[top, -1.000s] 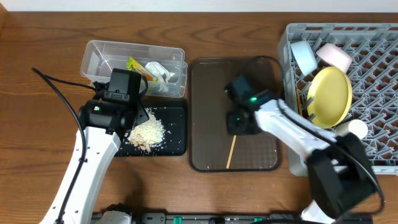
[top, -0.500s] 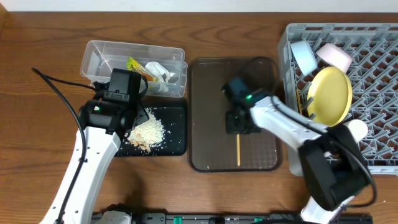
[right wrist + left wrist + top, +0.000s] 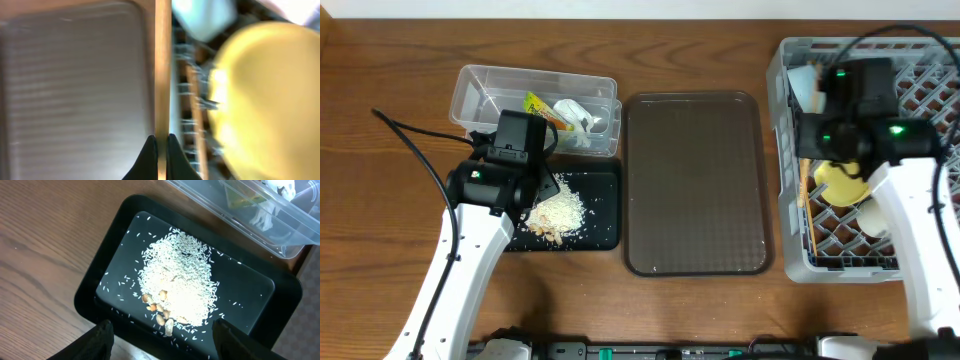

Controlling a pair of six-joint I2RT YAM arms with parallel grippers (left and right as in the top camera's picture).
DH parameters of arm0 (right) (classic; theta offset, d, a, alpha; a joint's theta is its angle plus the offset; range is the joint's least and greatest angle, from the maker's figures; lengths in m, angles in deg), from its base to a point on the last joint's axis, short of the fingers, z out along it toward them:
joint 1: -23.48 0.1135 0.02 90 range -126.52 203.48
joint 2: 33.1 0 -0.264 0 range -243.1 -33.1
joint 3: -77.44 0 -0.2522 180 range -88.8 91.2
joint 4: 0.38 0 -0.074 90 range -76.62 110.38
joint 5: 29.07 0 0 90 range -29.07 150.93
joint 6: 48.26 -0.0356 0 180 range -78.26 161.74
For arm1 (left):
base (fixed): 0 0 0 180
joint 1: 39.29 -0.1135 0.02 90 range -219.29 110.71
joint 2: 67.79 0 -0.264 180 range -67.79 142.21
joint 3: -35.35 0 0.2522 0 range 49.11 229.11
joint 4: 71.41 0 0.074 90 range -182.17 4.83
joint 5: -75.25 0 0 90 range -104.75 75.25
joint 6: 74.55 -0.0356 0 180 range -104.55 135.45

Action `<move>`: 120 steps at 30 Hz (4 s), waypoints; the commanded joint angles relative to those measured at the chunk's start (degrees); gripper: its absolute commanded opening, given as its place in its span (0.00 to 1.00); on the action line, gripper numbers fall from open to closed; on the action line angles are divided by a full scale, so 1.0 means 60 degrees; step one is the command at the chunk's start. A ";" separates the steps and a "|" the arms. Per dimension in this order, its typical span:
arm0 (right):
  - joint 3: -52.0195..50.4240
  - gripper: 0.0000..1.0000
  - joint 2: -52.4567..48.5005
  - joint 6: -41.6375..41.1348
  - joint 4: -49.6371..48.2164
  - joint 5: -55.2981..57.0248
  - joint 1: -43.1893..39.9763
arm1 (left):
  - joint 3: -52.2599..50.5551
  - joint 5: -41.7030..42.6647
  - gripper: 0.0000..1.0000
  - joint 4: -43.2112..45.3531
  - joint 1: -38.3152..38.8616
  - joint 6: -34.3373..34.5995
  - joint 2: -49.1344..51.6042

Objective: Sort waste into correct bins and load items into the dishwasher rack

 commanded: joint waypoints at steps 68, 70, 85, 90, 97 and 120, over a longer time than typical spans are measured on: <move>-0.5482 0.99 0.6878 0.0444 -0.1118 -0.0481 -0.0885 | -0.1668 0.1960 0.93 0.0368 -0.0022 -0.3825 -0.5832; -0.5482 0.99 0.6878 0.0444 -0.1111 -0.0481 -0.0885 | -0.1668 0.1960 0.93 0.0368 -0.0022 -0.3825 -0.5832; -0.6091 0.99 0.7978 0.0412 -0.2127 -0.0299 -0.0685 | -0.1668 0.1960 0.94 0.0368 -0.0022 -0.3825 -0.5832; -0.7763 0.99 1.0298 0.0415 -0.3949 -0.0299 -0.0492 | -0.1665 0.1960 0.94 0.0372 -0.0022 -0.3825 -0.5832; -1.0054 0.99 1.3238 0.0423 -0.5792 -0.0270 -0.0313 | -0.1668 0.1960 0.94 0.0372 -0.0022 -0.3825 -0.5832; -1.3019 0.99 1.3985 0.0805 -0.8644 -0.0259 -0.0313 | -0.1668 0.1960 0.94 0.0368 -0.0022 -0.3825 -0.5832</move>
